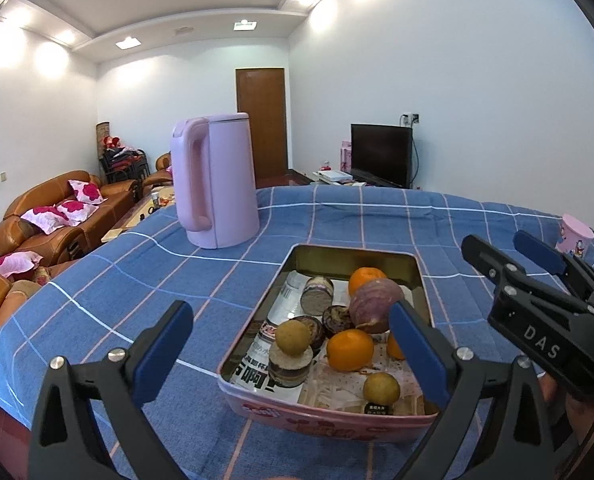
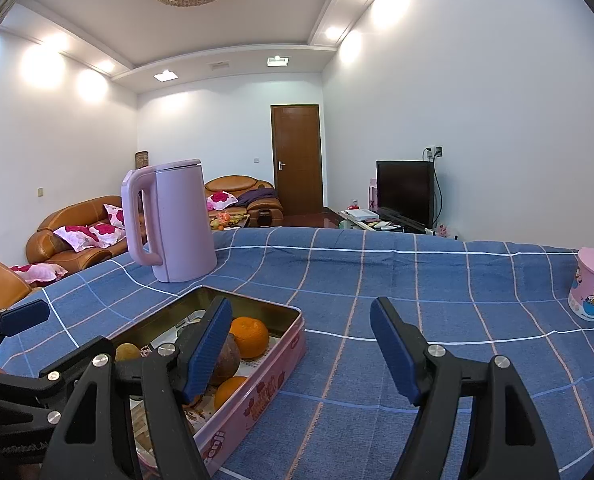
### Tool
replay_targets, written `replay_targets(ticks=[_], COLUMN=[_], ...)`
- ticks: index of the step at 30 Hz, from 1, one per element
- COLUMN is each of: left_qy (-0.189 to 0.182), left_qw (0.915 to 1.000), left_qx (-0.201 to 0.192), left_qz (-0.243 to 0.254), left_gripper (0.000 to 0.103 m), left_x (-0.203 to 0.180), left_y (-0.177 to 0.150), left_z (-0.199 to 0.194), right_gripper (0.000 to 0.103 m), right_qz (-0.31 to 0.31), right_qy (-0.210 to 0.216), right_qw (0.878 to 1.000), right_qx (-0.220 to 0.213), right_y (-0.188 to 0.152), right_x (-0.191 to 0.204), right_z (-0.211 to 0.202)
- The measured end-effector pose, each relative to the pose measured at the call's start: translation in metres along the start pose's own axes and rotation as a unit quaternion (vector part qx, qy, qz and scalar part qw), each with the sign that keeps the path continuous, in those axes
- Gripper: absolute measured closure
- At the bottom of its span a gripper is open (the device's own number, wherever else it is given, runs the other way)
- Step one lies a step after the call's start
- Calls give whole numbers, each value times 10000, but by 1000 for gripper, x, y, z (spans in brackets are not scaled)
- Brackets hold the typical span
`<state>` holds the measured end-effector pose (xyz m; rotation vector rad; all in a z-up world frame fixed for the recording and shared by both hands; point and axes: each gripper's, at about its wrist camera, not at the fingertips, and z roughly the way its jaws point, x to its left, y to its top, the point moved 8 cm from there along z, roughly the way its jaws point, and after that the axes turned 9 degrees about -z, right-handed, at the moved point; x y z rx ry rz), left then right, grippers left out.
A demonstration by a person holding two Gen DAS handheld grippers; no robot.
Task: Organize fruits
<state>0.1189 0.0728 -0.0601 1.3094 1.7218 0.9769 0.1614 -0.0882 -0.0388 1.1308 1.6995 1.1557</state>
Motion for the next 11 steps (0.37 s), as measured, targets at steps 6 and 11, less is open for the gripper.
replay_targets(ticks=[6,11], left_qy=[32,51], left_qw=[10000,10000], left_qx=[47,61], left_qz=[0,32], left_gripper=[0,0], left_x=[2,1], left_y=[-1,-3], left_z=[4,5], right_gripper=[30,30], right_qz=[7,13], right_qy=[-8,-18], right_qw=[10000,10000], right_qx=[5,5], right_y=[0,0], right_x=[-1,-1], right_z=[0,0])
